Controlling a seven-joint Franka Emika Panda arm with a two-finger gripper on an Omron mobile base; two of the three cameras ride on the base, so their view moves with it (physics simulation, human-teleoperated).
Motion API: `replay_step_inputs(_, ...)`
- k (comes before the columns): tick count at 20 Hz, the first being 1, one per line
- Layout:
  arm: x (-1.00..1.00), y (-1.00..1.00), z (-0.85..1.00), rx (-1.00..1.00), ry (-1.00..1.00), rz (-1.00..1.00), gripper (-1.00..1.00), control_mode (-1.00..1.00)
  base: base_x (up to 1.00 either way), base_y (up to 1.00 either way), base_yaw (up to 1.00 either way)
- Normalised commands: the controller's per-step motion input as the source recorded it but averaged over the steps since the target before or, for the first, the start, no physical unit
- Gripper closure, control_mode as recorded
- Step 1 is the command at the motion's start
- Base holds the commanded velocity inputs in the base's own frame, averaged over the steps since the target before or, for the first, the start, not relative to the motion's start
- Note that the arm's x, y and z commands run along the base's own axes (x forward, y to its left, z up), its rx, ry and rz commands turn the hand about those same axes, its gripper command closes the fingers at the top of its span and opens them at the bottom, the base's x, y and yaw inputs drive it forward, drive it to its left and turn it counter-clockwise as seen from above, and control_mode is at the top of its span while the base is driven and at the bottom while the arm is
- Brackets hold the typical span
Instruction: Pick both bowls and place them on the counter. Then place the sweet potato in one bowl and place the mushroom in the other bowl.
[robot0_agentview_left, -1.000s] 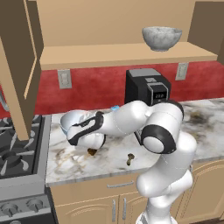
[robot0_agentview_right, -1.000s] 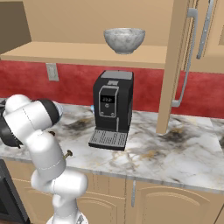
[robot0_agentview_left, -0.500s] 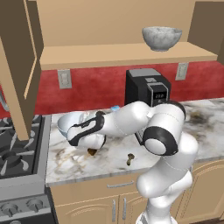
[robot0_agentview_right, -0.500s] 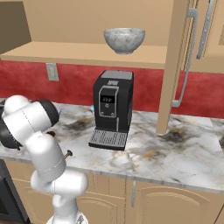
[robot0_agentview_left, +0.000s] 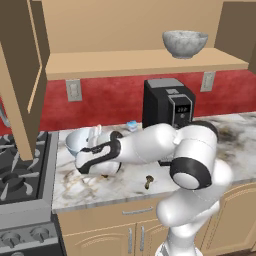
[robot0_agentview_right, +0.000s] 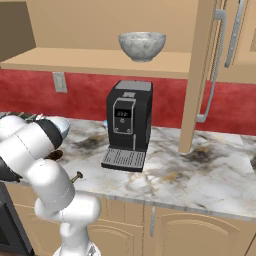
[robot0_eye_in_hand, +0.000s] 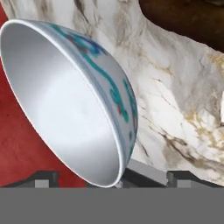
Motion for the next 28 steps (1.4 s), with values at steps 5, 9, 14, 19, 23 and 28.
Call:
replay_step_inputs(5, -0.28, -0.11, 0.37, 0.0, -0.14, 0.0, -1.0, -1.0, 0.0, 0.0, 0.0)
replay_step_inputs(9, -0.26, -0.14, 0.47, 0.0, -0.09, 0.0, -1.0, -1.0, 0.0, 0.0, 0.0)
replay_step_inputs(14, -0.22, -0.16, 0.54, 0.0, -0.02, 0.0, -1.0, -1.0, 0.0, 0.0, 0.0)
replay_step_inputs(19, -0.23, -0.25, 0.56, 0.0, 0.06, 0.0, -1.0, -1.0, 0.0, 0.0, 0.0)
replay_step_inputs(23, -0.29, -0.27, 0.54, -0.02, 0.16, 0.0, -1.0, -1.0, 0.0, 0.0, 0.0)
replay_step_inputs(28, -0.37, -0.27, 0.44, -0.05, 0.21, 0.0, -1.0, -1.0, 0.0, 0.0, 0.0)
